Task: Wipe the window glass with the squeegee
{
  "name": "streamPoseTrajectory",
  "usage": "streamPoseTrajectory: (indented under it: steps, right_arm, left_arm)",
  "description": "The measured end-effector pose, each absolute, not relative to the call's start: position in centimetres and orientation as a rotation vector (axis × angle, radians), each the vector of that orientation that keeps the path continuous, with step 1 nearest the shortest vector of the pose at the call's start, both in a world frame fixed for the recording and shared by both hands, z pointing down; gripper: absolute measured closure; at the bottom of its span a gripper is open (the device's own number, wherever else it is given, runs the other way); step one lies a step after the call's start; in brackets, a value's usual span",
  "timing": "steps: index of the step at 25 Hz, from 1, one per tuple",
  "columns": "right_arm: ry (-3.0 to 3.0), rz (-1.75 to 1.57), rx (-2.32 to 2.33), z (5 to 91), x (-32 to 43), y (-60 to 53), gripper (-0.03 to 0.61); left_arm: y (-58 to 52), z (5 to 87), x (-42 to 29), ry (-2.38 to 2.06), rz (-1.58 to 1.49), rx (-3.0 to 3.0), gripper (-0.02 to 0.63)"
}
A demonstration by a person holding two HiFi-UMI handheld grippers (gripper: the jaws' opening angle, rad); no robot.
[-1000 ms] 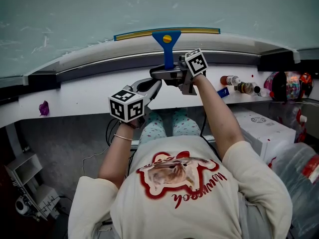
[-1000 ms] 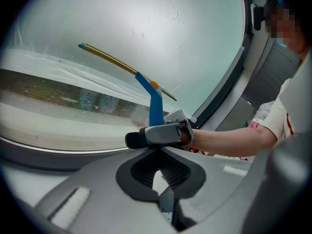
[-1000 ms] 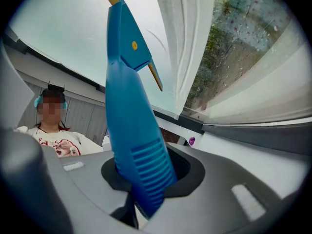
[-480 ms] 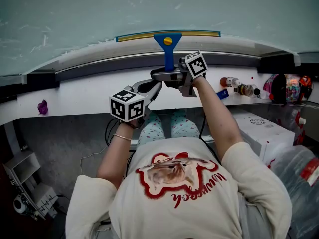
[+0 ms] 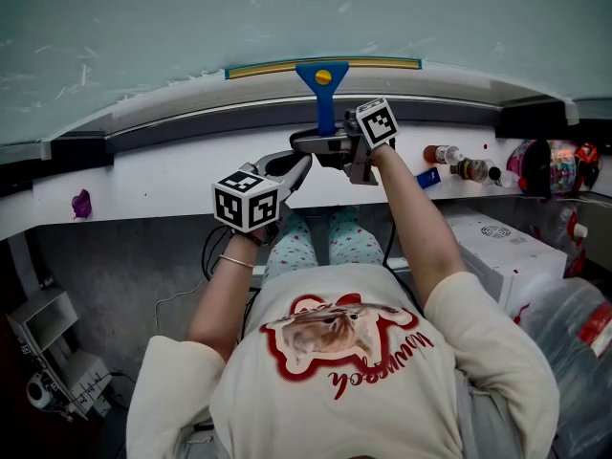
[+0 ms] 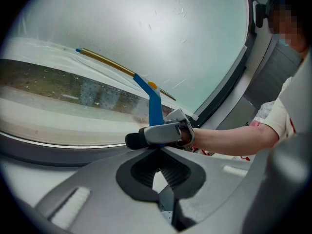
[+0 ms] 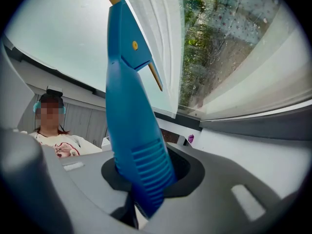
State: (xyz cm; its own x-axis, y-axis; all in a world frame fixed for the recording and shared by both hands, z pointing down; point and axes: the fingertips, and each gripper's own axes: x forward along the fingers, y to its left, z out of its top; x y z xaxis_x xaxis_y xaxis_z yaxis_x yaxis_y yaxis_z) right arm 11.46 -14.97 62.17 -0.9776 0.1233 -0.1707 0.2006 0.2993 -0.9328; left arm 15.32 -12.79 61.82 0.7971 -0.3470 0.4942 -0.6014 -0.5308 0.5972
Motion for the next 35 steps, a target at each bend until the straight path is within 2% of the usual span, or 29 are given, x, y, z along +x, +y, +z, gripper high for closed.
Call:
streamPoseTrajectory:
  steps: [7,13,18,23,35]
  right_arm:
    - [2.475,-1.784,0.317,62.2,11.4,-14.9,0.472]
    - [2.516,-1.716,0.319,61.5,11.4,-14.5,0.500]
    - [2.589,-1.610,0.351,60.0,11.2,-13.6,0.561]
    - [2.598,-1.534,0.349,58.8,11.5,-13.1,0.566]
    - [2.799,-1.277,0.312,47.1,8.0,-11.4,0.565]
  left_arm:
    - [-12.8,62.2,15.3,-0.705,0.394,2.171,0.612]
    - [-12.5,61.9,15.3,-0.708,0.383,2.176,0.612]
    - [-11.8,60.7,15.0,-0.708,0.414,2.220,0.612]
    - [-11.3,59.8,15.2,-0.698,0.415,2.250,0.612]
    - [-9.7,48.3,11.9,-0.674,0.206,2.450,0.612]
